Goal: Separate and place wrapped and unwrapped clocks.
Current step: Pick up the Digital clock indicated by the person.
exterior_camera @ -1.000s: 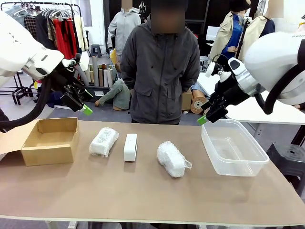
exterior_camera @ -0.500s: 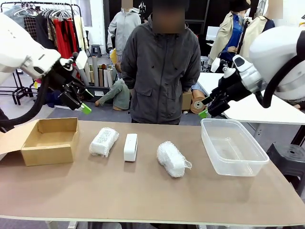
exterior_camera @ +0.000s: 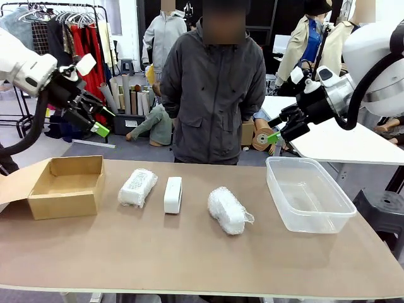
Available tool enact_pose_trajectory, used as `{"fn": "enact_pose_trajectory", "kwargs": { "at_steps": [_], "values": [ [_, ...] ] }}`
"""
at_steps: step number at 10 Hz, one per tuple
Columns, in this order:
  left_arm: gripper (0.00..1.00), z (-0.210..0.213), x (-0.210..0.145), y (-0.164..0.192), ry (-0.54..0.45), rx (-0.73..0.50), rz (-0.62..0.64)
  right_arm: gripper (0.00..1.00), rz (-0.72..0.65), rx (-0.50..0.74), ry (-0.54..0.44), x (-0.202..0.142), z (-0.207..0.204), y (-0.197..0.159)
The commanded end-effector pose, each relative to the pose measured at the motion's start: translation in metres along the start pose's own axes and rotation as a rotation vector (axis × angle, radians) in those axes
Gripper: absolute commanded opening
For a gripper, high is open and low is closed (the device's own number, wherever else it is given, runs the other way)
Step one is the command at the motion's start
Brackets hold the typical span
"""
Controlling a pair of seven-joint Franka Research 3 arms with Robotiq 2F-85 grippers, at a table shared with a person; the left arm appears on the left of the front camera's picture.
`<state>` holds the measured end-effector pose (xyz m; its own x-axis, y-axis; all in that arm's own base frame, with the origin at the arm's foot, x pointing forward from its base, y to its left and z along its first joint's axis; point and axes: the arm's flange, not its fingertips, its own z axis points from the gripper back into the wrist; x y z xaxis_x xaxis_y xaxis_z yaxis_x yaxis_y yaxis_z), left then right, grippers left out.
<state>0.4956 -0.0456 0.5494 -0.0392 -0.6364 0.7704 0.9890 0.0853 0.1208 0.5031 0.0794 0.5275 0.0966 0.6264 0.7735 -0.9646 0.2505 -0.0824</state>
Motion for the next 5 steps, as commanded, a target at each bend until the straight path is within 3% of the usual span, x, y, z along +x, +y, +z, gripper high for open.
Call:
{"fn": "enact_pose_trajectory", "kwargs": {
  "at_steps": [1, 3, 4, 5],
  "values": [
    [1.00, 0.0037, -0.0067, 0.0113, -0.050, -0.015, -0.001, 1.00, 0.057, 0.041, -0.017, -0.0017, 0.0003, -0.0103],
    [1.00, 0.0024, -0.0074, 0.0124, -0.039, -0.030, 0.006, 1.00, 0.039, 0.035, -0.013, -0.0042, 0.0002, -0.0116],
    [1.00, -0.0022, -0.0034, 0.0077, 0.034, -0.029, 0.008, 1.00, 0.035, 0.027, -0.013, -0.0031, 0.0000, -0.0064],
    [1.00, 0.0046, -0.0127, 0.0107, -0.026, -0.022, 0.019, 1.00, 0.022, 0.032, 0.008, -0.0062, -0.0003, -0.0067]
  ]
}}
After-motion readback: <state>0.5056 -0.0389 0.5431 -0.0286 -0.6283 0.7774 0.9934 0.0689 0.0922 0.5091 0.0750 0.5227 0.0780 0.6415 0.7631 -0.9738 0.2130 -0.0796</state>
